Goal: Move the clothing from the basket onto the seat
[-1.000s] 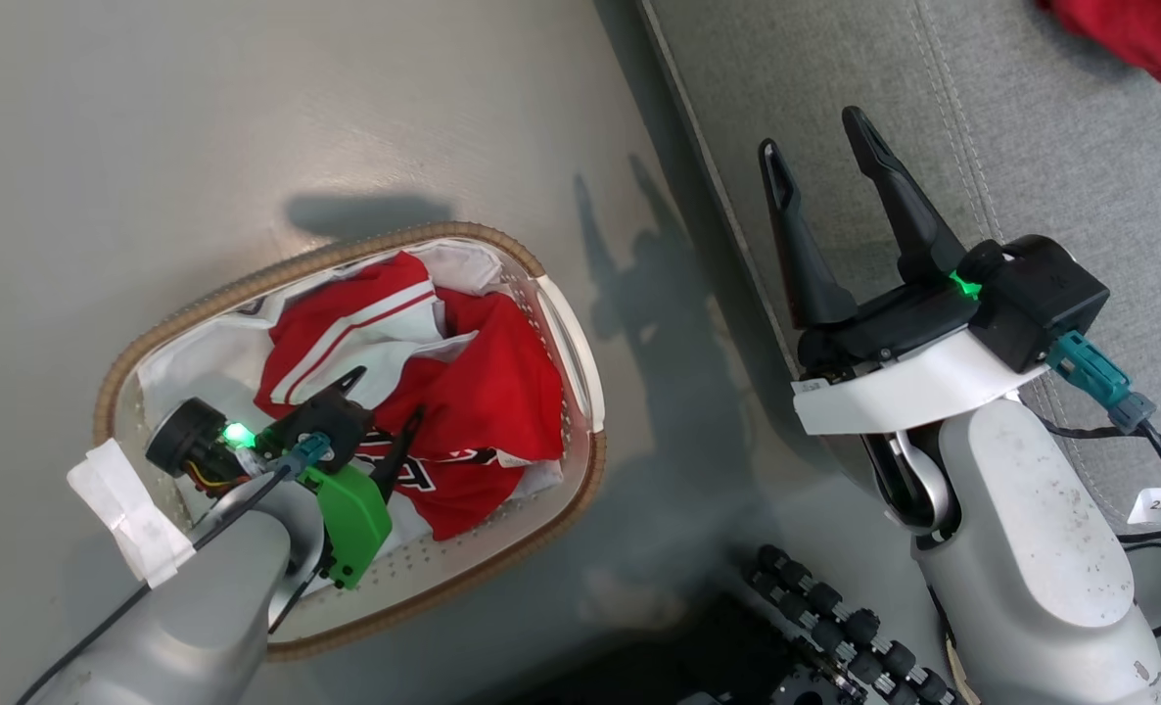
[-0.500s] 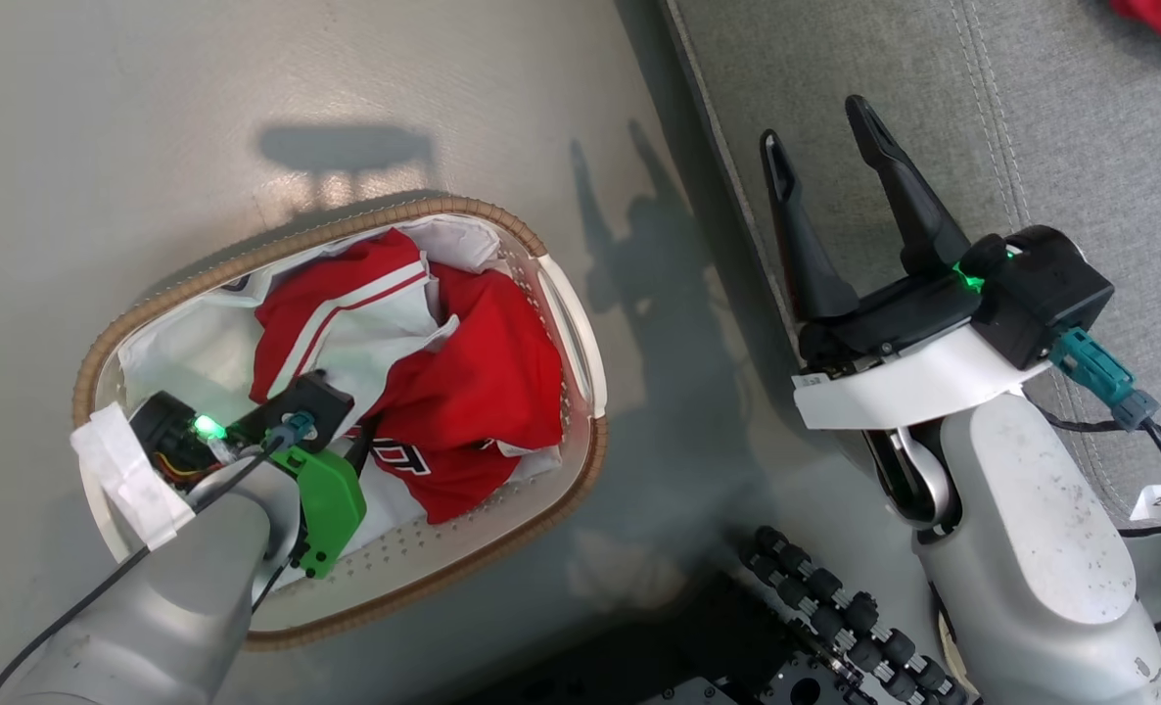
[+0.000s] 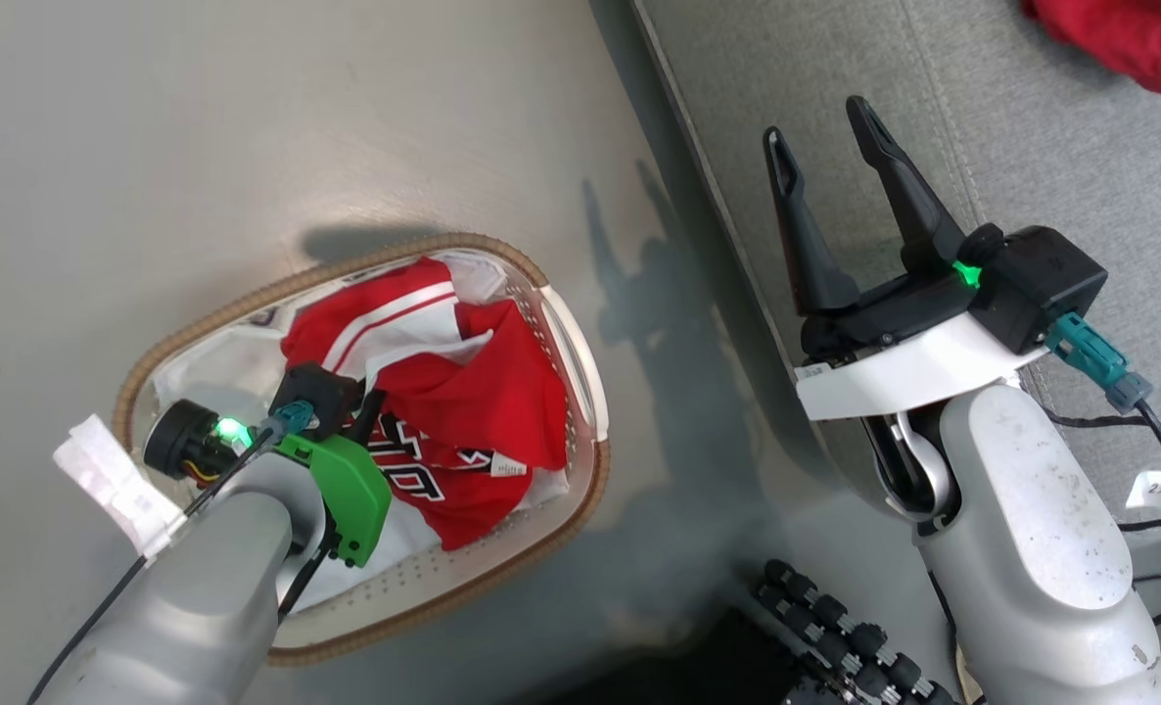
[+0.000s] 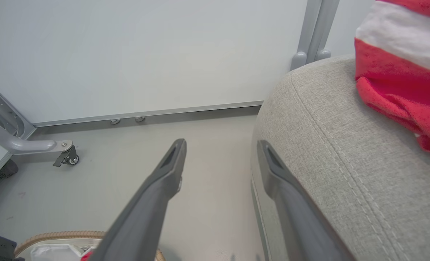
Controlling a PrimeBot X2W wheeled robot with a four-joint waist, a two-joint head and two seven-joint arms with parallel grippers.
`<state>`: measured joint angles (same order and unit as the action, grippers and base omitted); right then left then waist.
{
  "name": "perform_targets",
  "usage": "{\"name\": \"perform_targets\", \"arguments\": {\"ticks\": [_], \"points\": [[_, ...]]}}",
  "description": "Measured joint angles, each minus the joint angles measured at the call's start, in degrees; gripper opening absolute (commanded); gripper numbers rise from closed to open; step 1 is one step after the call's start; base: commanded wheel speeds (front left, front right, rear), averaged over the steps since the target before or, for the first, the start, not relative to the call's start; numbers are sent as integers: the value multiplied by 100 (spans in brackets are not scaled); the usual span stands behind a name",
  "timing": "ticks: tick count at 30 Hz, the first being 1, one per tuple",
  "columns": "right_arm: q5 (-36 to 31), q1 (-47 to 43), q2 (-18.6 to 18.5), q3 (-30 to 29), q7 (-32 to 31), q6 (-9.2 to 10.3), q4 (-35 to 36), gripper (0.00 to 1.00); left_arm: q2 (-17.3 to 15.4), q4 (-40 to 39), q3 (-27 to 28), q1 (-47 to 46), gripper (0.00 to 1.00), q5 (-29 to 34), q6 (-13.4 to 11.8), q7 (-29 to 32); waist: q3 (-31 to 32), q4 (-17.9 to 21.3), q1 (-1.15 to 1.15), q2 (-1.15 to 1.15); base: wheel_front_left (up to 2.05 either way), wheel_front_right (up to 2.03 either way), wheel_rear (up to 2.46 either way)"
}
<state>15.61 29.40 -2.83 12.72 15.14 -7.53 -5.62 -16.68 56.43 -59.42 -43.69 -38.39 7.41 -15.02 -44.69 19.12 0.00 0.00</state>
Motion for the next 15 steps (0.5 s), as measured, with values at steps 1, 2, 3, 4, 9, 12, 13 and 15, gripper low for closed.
{"name": "perform_targets", "arguments": {"ticks": [1,2,3,4,9,12,13,15], "points": [[-1,-30,0,-19,0,0,-32,100,-15,-94,151,87,0,29,0,0,87,-22,0,0,0,0,0],[-2,-63,1,-38,0,0,-64,100,-29,-183,270,156,0,80,0,0,175,-44,0,0,0,0,0],[-5,-80,3,-52,0,0,-92,100,-34,-275,379,212,0,145,0,-1,248,-63,0,0,0,0,0],[-12,-119,2,-79,0,0,-135,100,-41,-390,508,273,0,231,0,0,342,-89,0,0,0,0,0],[-42,-368,2,-240,0,0,-337,100,46,-931,1249,723,0,541,0,0,814,-248,0,0,0,0,0],[-56,-541,4,-318,0,0,-442,100,180,-1246,1655,1033,0,759,0,0,1110,-370,0,0,0,0,0],[-59,-603,3,-342,0,0,-487,100,224,-1359,1762,1154,0,839,0,0,1216,-416,0,0,0,0,0],[-75,-712,3,-371,0,0,-560,100,305,-1560,1960,1381,0,1005,0,0,1413,-501,0,0,0,0,0]]}}
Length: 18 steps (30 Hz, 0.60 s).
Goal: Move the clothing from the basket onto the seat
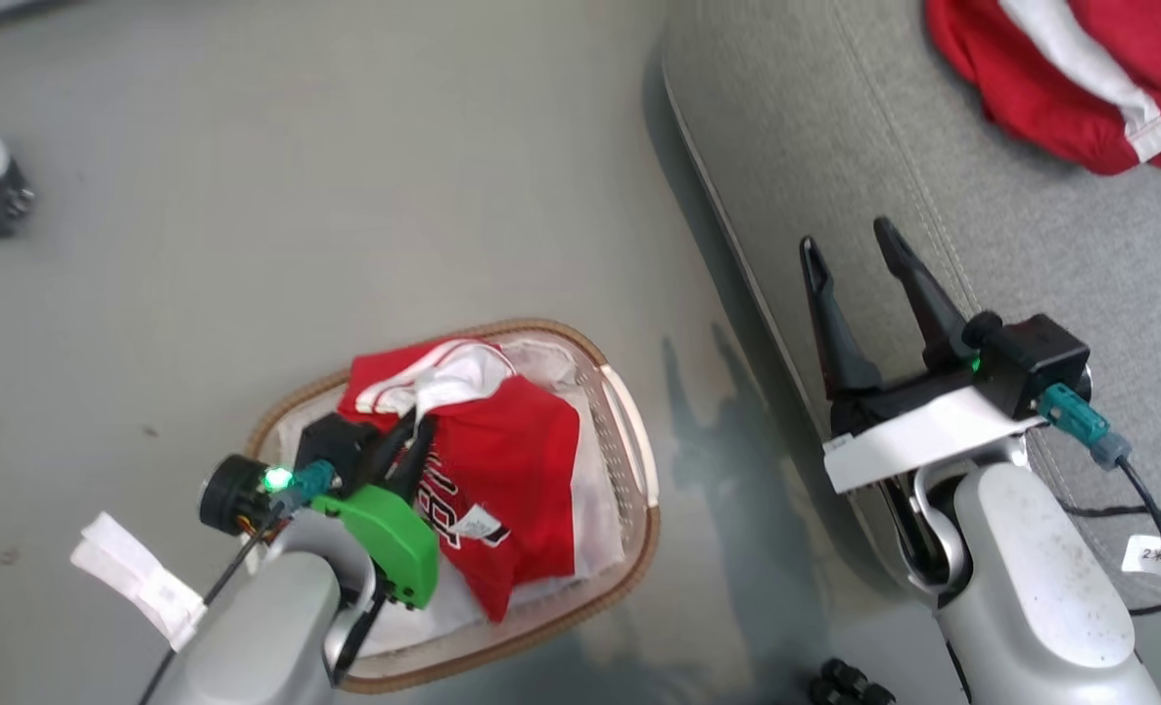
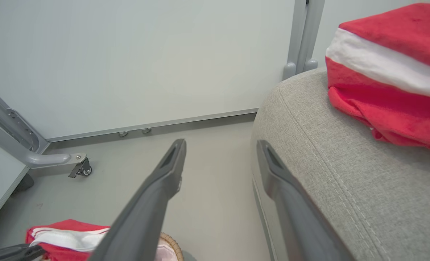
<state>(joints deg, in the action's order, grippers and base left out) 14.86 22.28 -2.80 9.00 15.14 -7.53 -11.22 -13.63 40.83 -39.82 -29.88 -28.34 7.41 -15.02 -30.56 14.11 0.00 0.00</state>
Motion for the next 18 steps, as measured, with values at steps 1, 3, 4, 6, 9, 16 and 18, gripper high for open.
{"name": "perform_targets", "arguments": {"ticks": [1,3,4,6,9,16,18], "points": [[-20,-54,1,-18,0,0,-25,100,46,-123,114,114,0,47,0,0,108,-48,0,0,0,0,0],[-40,-151,2,-40,0,0,-79,100,140,-359,377,291,0,136,0,0,305,-138,0,0,0,0,0],[-63,-215,3,-62,0,0,-114,100,186,-476,513,389,0,180,0,0,413,-189,0,0,0,0,0],[-87,-337,3,-115,0,0,-172,100,252,-702,703,592,0,318,0,0,608,-283,0,0,0,0,0],[-133,-474,2,-154,0,0,-234,100,342,-1078,1000,864,0,469,0,0,902,-428,0,0,0,0,0],[-156,-771,1,-142,0,0,-381,100,534,-1902,1636,1282,0,692,-1,0,1532,-732,0,0,0,0,0],[-153,-838,1,-129,0,0,-401,100,566,-2173,1761,1319,0,725,0,0,1697,-809,0,0,0,0,0]]}}
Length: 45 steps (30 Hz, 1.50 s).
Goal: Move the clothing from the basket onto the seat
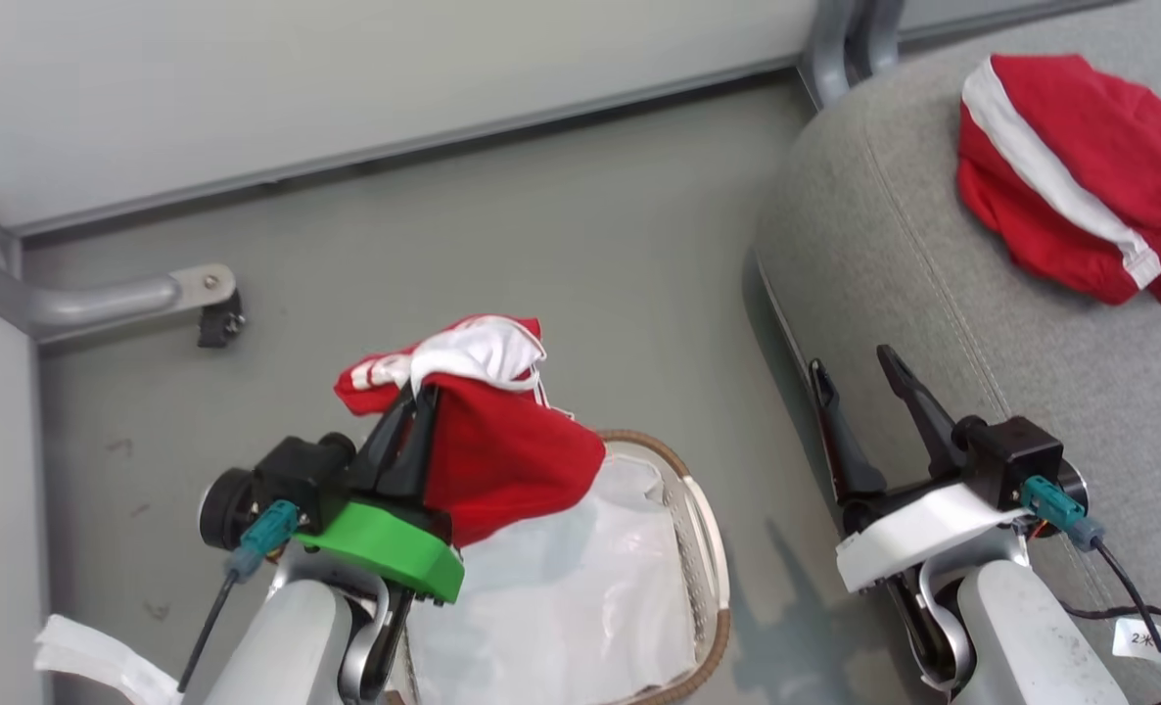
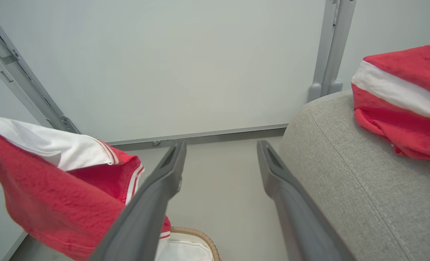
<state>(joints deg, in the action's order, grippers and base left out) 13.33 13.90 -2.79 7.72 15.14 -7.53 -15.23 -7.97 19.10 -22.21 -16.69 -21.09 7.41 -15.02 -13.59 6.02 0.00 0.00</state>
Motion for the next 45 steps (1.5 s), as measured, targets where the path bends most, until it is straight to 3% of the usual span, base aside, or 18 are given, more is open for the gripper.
{"name": "perform_targets", "arguments": {"ticks": [11,16,23,33,45], "points": [[81,-303,-1,182,0,0,-161,100,135,-1274,382,-3,0,76,-1,0,622,-271,0,0,0,0,0],[86,-399,5,565,0,0,-269,100,141,-1764,420,-66,0,47,0,-10,752,-369,0,0,0,0,0],[-342,-268,-11,1260,-1,0,-455,100,133,-1880,345,-30,0,47,0,-10,795,-491,0,0,0,0,0],[-498,683,-417,2603,0,0,-711,100,151,-1845,183,-19,0,40,0,-10,828,-651,0,0,0,0,0],[-305,1289,-391,2972,0,0,-808,100,180,-1739,7,-22,0,13,0,-10,824,-769,0,0,0,0,0]]}}
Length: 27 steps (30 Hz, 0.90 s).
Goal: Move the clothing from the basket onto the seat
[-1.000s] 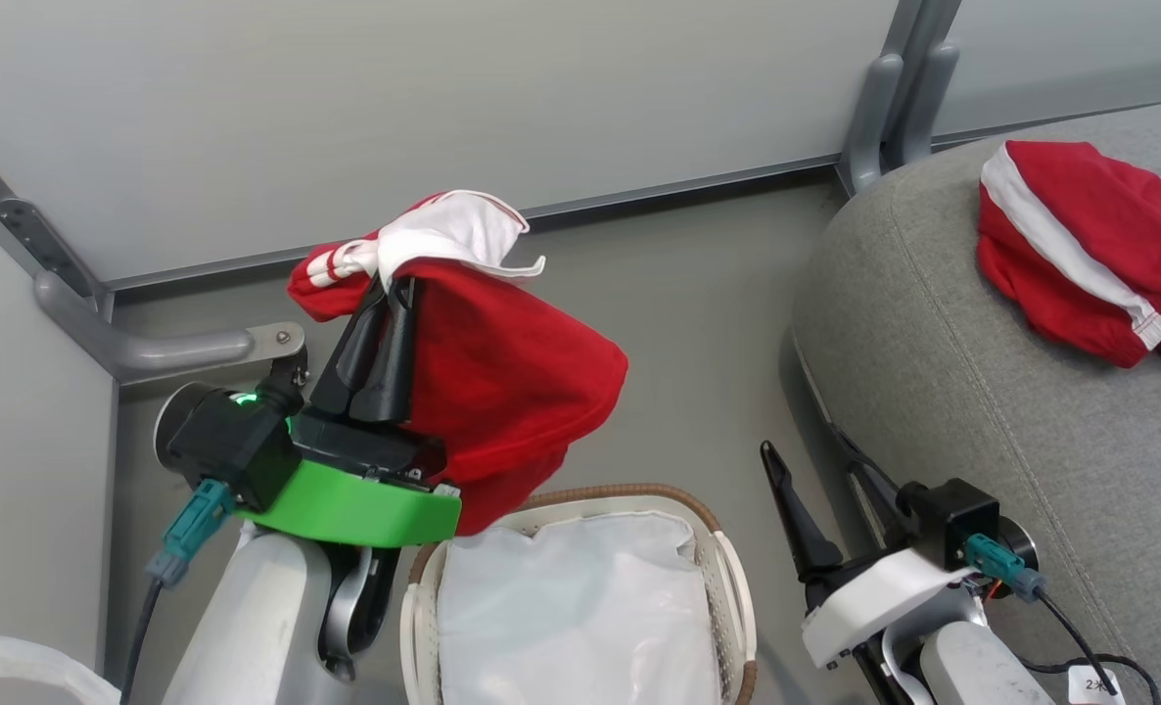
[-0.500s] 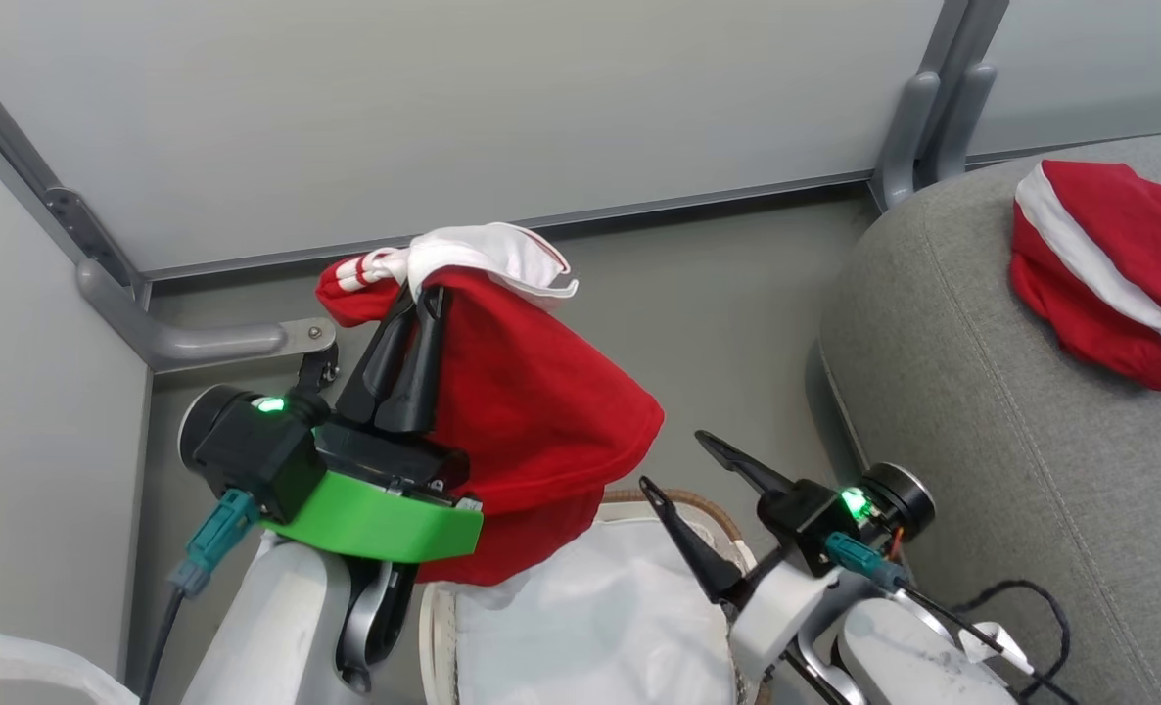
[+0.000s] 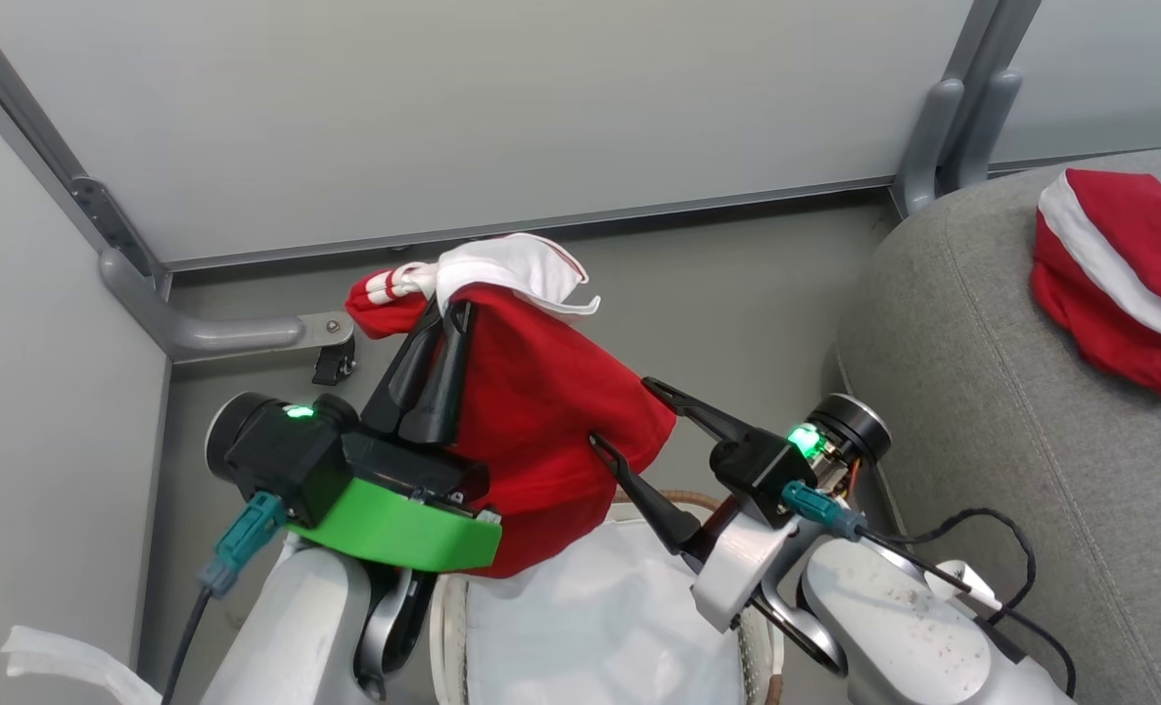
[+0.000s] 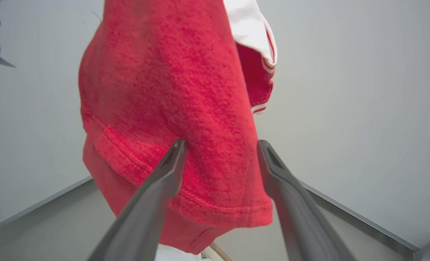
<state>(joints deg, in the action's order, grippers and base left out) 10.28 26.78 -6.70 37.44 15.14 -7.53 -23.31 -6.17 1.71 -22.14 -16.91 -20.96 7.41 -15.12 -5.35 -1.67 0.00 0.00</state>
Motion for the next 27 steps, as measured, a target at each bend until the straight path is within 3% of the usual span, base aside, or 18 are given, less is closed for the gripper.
{"name": "perform_targets", "arguments": {"ticks": [12,20,27], "points": [[576,913,-392,917,0,0,-167,100,-15,15,-360,-42,0,-44,0,1,-22,-45,0,0,0,0,0],[1154,1189,-428,1574,0,0,-635,100,-40,-37,-679,-139,0,-100,0,0,-12,-132,0,0,0,0,0],[1299,1202,-339,1735,0,0,-845,100,-51,-54,-781,-201,0,-129,0,0,-64,-185,0,0,0,0,0]]}}
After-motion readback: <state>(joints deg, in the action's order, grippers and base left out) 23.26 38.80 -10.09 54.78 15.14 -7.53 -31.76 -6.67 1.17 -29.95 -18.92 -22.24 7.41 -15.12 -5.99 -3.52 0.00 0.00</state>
